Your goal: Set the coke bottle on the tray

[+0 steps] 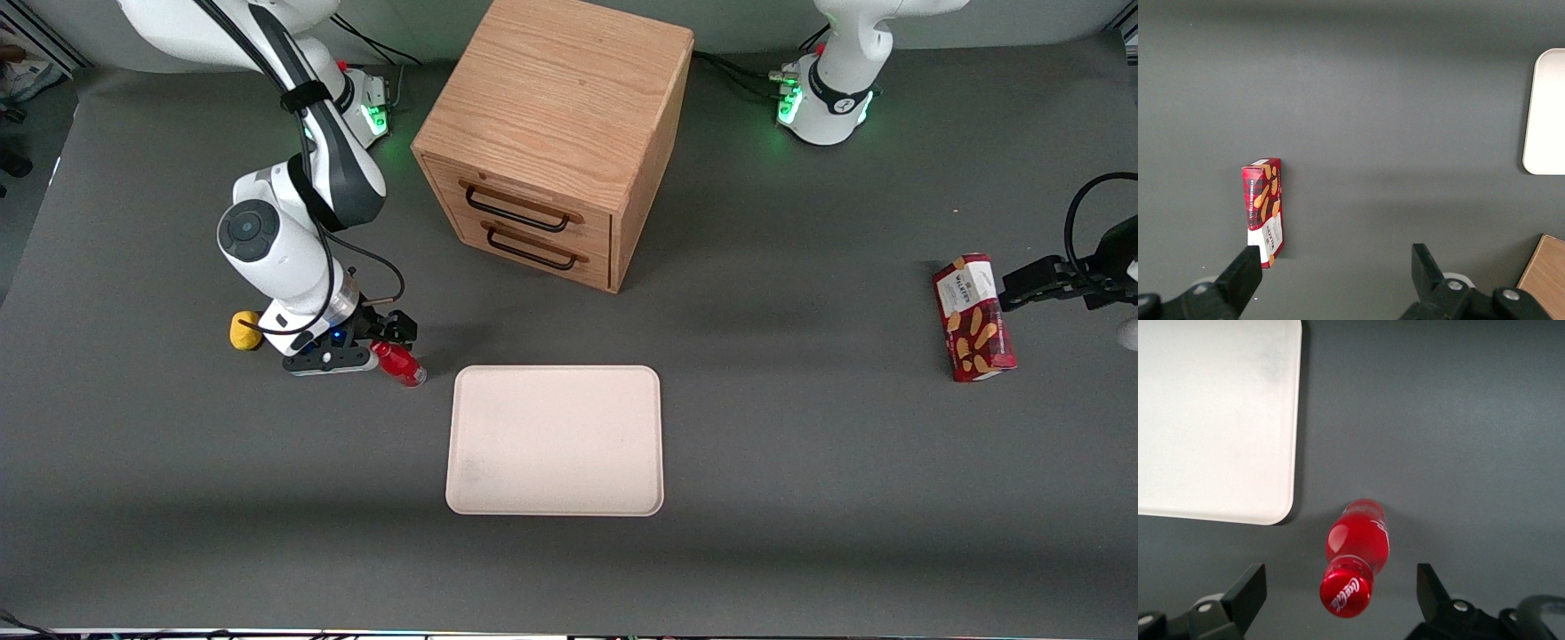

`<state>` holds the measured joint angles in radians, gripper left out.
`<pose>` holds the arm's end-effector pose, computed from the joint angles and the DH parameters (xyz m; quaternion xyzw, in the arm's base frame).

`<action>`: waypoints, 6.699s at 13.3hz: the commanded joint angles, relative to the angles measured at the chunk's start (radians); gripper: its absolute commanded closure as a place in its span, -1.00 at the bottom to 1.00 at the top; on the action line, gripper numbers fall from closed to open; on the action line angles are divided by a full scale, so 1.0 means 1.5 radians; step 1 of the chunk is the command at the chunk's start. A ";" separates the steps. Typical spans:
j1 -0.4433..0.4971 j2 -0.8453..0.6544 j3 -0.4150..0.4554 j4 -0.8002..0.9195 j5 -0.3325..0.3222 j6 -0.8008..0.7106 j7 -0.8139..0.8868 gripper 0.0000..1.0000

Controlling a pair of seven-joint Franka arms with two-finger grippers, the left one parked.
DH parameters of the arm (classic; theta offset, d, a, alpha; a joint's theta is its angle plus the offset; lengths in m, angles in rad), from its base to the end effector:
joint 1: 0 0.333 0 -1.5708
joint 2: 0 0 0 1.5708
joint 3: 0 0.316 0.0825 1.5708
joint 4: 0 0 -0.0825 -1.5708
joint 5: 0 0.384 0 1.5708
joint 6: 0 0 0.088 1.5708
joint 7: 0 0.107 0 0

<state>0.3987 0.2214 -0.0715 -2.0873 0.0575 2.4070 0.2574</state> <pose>0.5560 0.1901 0.3284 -0.9986 -0.0158 -0.0438 0.0263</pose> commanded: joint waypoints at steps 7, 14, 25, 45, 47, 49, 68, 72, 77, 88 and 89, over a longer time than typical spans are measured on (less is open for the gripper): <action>0.004 -0.002 -0.005 0.002 -0.020 0.015 -0.016 0.72; 0.003 -0.028 -0.006 0.072 -0.021 -0.106 -0.015 1.00; -0.011 -0.076 -0.014 0.369 -0.022 -0.526 -0.016 1.00; 0.042 0.251 0.022 0.783 -0.013 -0.515 0.088 1.00; 0.042 0.258 0.022 0.782 -0.013 -0.502 0.088 1.00; 0.042 0.274 0.021 0.775 -0.015 -0.489 0.087 1.00; 0.038 0.350 0.017 0.585 -0.019 -0.209 0.087 1.00; 0.037 0.351 0.017 0.585 -0.019 -0.209 0.099 0.06; 0.038 0.351 0.017 0.585 -0.019 -0.210 0.112 -1.00; 0.040 0.171 -0.001 0.602 -0.040 -0.511 0.115 -1.00; 0.039 0.147 0.000 0.600 -0.044 -0.532 0.115 -1.00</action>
<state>0.4540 0.5100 -0.0726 -1.1597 0.0211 1.6576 0.4001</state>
